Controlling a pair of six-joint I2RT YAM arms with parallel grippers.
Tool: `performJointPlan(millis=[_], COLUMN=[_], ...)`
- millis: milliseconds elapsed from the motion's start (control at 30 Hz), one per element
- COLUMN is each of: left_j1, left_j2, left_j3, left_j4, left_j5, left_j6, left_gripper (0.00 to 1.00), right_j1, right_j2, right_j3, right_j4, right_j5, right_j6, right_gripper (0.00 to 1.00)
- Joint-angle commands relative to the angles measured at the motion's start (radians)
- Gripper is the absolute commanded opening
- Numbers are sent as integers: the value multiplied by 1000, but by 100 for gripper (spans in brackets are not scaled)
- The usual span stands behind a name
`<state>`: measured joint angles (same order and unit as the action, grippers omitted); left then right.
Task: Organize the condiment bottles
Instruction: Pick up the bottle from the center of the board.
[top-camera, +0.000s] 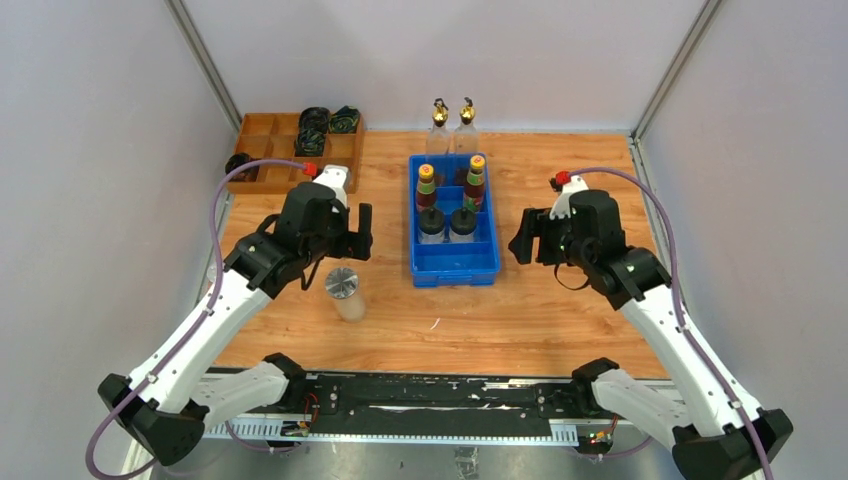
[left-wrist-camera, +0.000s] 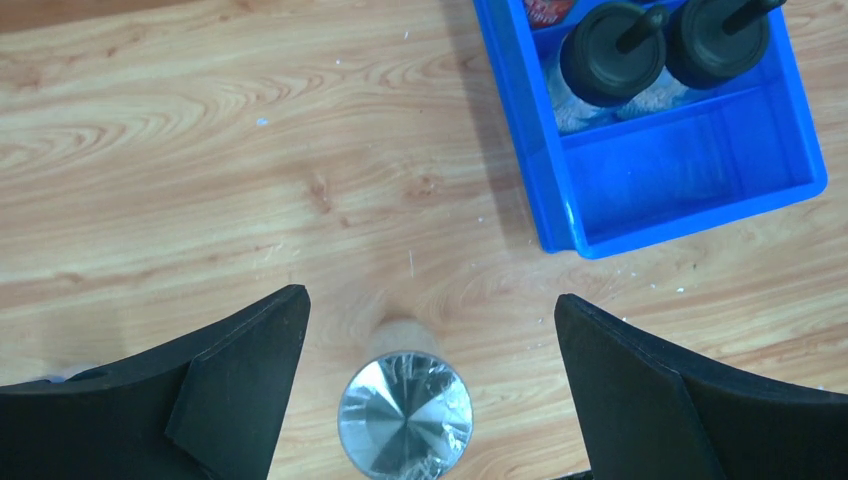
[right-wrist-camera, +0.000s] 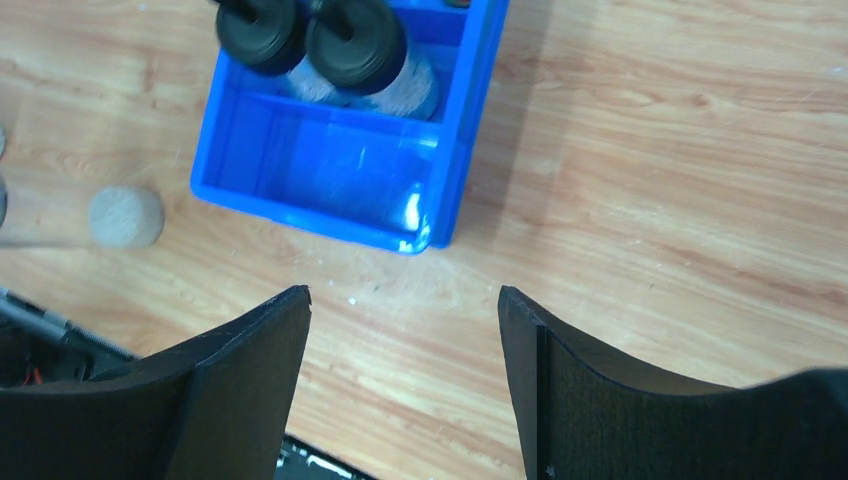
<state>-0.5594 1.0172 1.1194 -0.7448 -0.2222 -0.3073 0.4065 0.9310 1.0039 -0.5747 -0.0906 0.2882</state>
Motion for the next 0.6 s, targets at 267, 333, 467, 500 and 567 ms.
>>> performJointPlan(millis=[267, 333, 467, 500, 567], left_j1=[6, 6, 6, 6, 6], left_j2=[-96, -107, -99, -95, -91], left_j3=[6, 17, 65, 77, 97], left_j4=[-134, -159, -208, -218, -234], left_j5=[-30, -45, -71, -75, -79], left_j6=[-47, -47, -44, -43, -39], left_gripper=[100, 100, 100, 100, 100], right_j1=[68, 77, 102, 110, 128], right_j2=[-88, -78, -50, -44, -39], right_j3=[-57, -49, -32, -30, -25], right_j4=[-124, -126, -127, -126, -125], right_j5=[-163, -184, -221, -226, -240], right_j6=[-9, -19, -46, -52, -70], right_gripper=[75, 75, 75, 75, 75])
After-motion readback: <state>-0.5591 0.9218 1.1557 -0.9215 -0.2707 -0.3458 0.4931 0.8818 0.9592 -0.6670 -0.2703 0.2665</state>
